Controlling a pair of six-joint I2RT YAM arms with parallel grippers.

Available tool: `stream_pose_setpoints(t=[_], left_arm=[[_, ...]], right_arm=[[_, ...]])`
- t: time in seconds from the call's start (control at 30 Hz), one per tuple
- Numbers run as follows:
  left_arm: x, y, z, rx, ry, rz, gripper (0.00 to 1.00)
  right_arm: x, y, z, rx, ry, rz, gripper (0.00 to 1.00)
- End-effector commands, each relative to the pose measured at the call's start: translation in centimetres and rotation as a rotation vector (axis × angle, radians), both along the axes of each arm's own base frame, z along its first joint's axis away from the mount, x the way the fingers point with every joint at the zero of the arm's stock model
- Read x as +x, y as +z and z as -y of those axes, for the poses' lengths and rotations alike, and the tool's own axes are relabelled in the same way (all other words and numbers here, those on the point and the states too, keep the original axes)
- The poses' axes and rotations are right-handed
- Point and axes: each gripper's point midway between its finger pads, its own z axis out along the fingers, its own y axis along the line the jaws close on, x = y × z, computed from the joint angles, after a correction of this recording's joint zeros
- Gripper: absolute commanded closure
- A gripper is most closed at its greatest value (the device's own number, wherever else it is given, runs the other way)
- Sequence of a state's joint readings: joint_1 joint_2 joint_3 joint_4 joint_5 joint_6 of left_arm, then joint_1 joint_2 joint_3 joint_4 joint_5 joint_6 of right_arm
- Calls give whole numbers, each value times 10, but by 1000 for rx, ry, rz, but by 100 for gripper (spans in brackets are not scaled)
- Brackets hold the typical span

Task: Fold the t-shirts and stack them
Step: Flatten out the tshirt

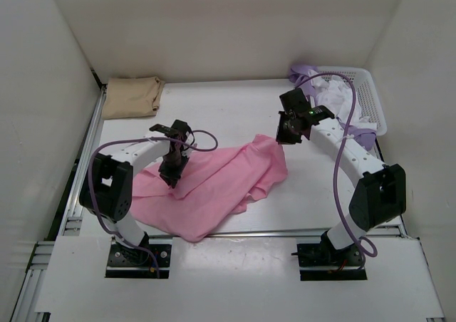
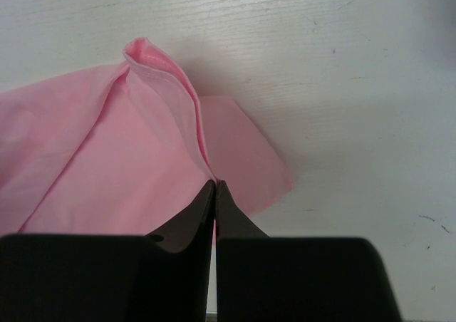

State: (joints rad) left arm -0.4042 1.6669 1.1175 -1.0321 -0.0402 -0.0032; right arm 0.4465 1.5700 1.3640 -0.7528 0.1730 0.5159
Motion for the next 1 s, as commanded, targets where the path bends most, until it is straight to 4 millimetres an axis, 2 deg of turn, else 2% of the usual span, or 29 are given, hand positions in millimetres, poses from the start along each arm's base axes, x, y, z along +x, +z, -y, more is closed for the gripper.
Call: stream_pose_setpoints(t=[0.0,0.03,0.13,0.17,0.27,0.3,0.37,0.4,0.43,0.47,0.5,0.53,0.57,0.6,0.63,0.67,0.73,0.77,0.8,0.83,0.87,0.9,0.97], left_arm=[[-6,4,-5,7,1,-2,77],[-4,4,-4,4,1,6,90],[-1,6,-3,-1,1,18,90],[7,12,1,-12,1,43,90],[25,32,-7,32,9,146,90],[37,46,-11,36,28,203,90],[55,75,-27,62,79,320,90],[71,99,-30,54,107,399,90],[79,120,-36,47,135,464,90],[88,137,-50,57,183,519,90],[101,167,-55,44,214,605,90],[109,185,-61,42,242,663,90],[112,202,-68,43,266,710,90],[121,226,-77,39,303,778,90],[124,234,-81,35,316,800,90],[123,246,-89,51,340,834,90],[123,264,-93,55,356,884,90],[123,265,-95,66,361,887,90],[122,277,-95,54,366,920,90],[120,285,-98,60,375,942,90],[120,289,-98,57,377,951,90],[117,299,-100,57,384,974,90],[111,307,-101,54,386,983,90]], right_arm=[[2,15,-2,22,9,53,100],[2,15,-2,22,9,53,100],[3,15,0,15,4,57,100],[3,18,0,9,13,58,100],[3,23,5,-10,11,75,100],[6,28,11,-43,6,93,100],[14,52,24,-67,-23,139,100],[17,66,31,-74,-41,170,100],[25,78,48,-96,-81,197,100],[31,116,55,-68,-114,283,100],[33,134,64,-64,-128,322,100],[34,157,81,-67,-170,381,100],[37,188,88,-40,-196,459,100],[35,202,94,-40,-203,495,100],[33,222,104,-36,-221,549,100],[29,241,105,-19,-226,596,100],[20,265,114,-21,-236,664,100],[17,279,115,-19,-232,704,100],[8,291,119,-13,-242,737,100],[4,295,120,-8,-244,750,100],[-6,311,122,9,-249,797,100],[-11,316,121,22,-239,811,100],[-24,329,119,54,-219,852,100]])
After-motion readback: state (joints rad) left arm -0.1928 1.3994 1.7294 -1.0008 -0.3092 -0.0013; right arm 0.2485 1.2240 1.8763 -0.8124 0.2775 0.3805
